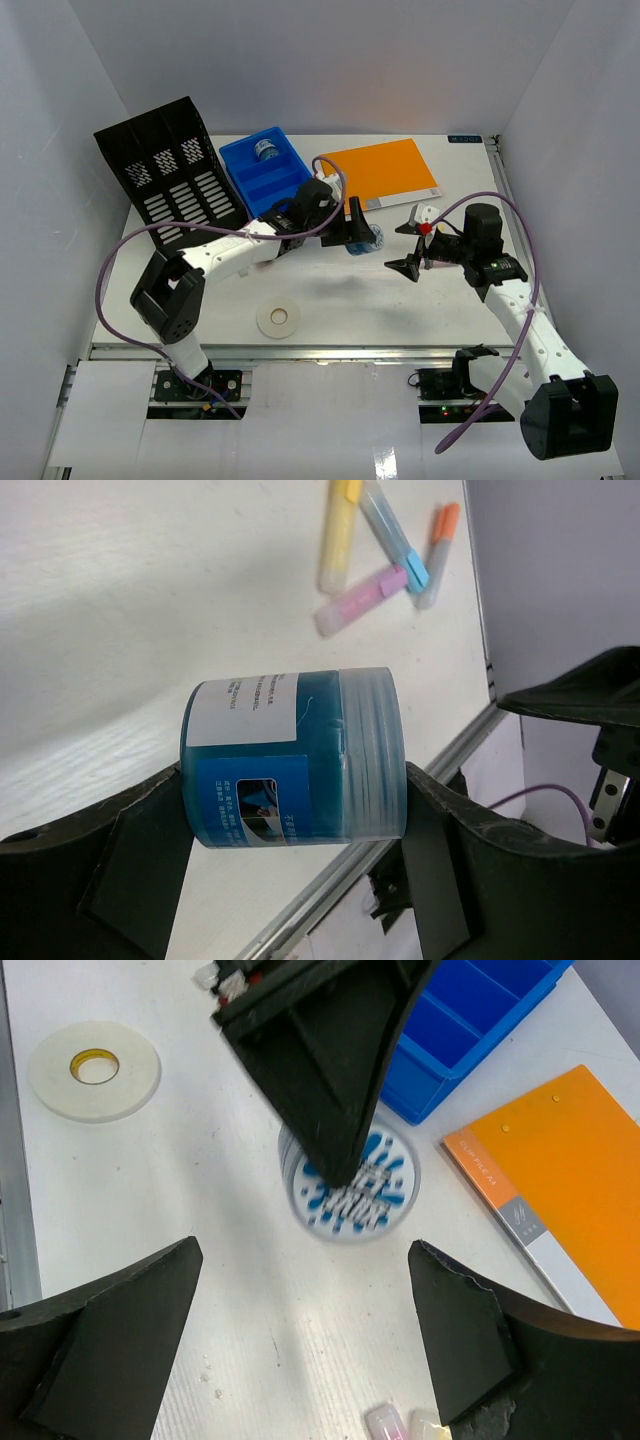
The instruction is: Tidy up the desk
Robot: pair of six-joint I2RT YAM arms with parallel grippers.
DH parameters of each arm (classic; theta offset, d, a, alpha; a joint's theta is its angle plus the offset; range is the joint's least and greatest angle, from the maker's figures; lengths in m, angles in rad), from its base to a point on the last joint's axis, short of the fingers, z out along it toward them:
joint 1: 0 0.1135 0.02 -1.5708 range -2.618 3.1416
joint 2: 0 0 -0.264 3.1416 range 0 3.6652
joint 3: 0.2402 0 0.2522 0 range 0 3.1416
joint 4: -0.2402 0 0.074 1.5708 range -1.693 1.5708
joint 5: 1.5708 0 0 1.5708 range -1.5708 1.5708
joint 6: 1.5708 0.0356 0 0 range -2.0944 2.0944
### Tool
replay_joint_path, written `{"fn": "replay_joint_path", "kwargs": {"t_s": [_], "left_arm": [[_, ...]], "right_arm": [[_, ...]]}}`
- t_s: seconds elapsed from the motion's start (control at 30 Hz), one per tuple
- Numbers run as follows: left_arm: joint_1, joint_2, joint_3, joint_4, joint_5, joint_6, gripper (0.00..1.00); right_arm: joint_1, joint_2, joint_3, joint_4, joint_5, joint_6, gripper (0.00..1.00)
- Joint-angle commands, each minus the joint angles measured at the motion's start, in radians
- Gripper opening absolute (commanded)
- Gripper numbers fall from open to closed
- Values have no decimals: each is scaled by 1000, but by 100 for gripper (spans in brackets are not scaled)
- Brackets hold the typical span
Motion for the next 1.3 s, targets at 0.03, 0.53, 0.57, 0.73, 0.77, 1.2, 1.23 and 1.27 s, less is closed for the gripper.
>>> {"fn": "replay_joint_path", "kwargs": {"t_s": [0.03, 0.53, 0.57, 0.73, 0.77, 1.2, 1.23, 1.27], "left_arm": [[119, -122, 65, -106, -139, 114, 0], [376, 256, 683, -337, -641, 424, 0], [384, 297, 728, -339, -662, 443, 0], [420, 485, 910, -349, -746, 501, 0], [427, 510, 936, -347, -760, 505, 0], [496, 628, 987, -174, -850, 533, 0], [497, 627, 982, -161, -851, 534, 0], [499, 625, 978, -147, -851, 535, 0]], "right_arm": [[-23, -31, 12, -5, -22, -26, 90], [-39, -19, 23, 1, 9, 3, 90], [-40, -19, 24, 1, 10, 4, 90], [-43, -15, 25, 1, 14, 5, 90], [-44, -15, 25, 1, 15, 5, 90], [-50, 7, 30, -4, 16, 14, 90], [-50, 8, 30, -4, 16, 14, 90], [-50, 8, 30, -4, 16, 13, 90]]}}
